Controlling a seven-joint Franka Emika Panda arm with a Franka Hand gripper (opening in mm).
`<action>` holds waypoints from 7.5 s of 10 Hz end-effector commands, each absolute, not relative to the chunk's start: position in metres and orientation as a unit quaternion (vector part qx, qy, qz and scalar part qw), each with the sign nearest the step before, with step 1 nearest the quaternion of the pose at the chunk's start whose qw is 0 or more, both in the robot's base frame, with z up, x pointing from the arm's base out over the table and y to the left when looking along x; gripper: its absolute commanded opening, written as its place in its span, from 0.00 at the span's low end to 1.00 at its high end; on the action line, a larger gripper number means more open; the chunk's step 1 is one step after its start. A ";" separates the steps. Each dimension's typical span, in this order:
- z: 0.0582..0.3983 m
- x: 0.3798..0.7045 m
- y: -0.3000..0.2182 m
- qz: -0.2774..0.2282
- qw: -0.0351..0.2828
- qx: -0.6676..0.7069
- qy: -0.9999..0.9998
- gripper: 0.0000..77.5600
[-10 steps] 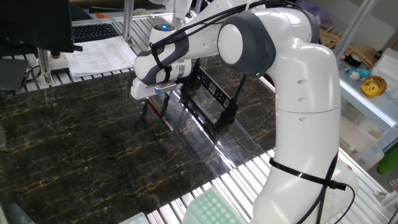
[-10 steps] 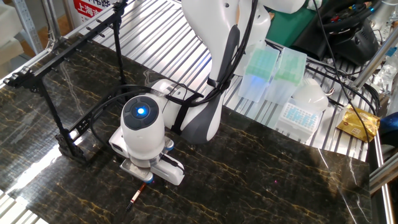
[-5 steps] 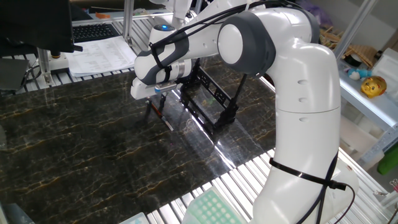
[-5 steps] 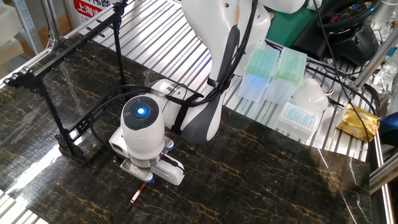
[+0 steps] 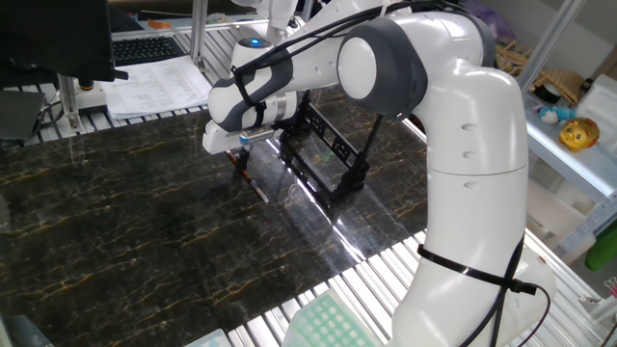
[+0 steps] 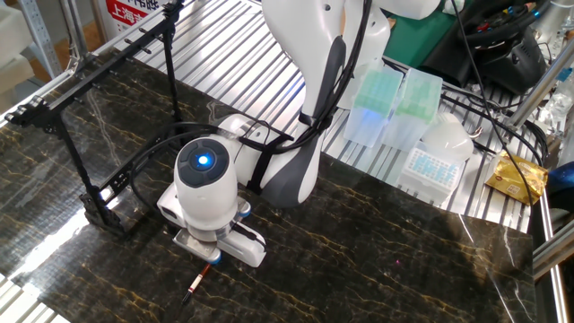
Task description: Place the brush on the pen rack
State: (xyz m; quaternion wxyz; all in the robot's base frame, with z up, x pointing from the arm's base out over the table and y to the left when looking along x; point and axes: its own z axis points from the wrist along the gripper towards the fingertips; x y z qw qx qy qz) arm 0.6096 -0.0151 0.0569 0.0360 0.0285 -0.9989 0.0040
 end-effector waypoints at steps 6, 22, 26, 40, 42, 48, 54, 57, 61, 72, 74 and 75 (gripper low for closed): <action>0.058 0.611 -0.015 0.004 0.034 0.029 -0.999 0.01; 0.141 0.599 -0.033 0.028 0.042 -0.131 -0.990 0.01; 0.161 0.586 -0.029 0.036 0.036 -0.191 -0.980 0.01; 0.192 0.558 -0.041 0.068 -0.008 -0.282 -0.957 0.01; 0.195 0.555 -0.037 0.066 -0.001 -0.281 -0.957 0.01; 0.195 0.555 -0.037 0.054 0.021 -0.245 -0.968 0.01; 0.216 0.560 -0.034 0.066 0.028 -0.278 -0.958 0.01; 0.240 0.561 -0.036 0.075 0.033 -0.281 -0.956 0.01; 0.284 0.549 -0.043 0.096 0.024 -0.302 -0.948 0.01; 0.290 0.544 -0.041 0.170 -0.014 -0.393 -0.904 0.01; 0.306 0.540 -0.049 0.172 -0.006 -0.400 -0.900 0.01; 0.313 0.539 -0.053 0.170 -0.003 -0.401 -0.900 0.01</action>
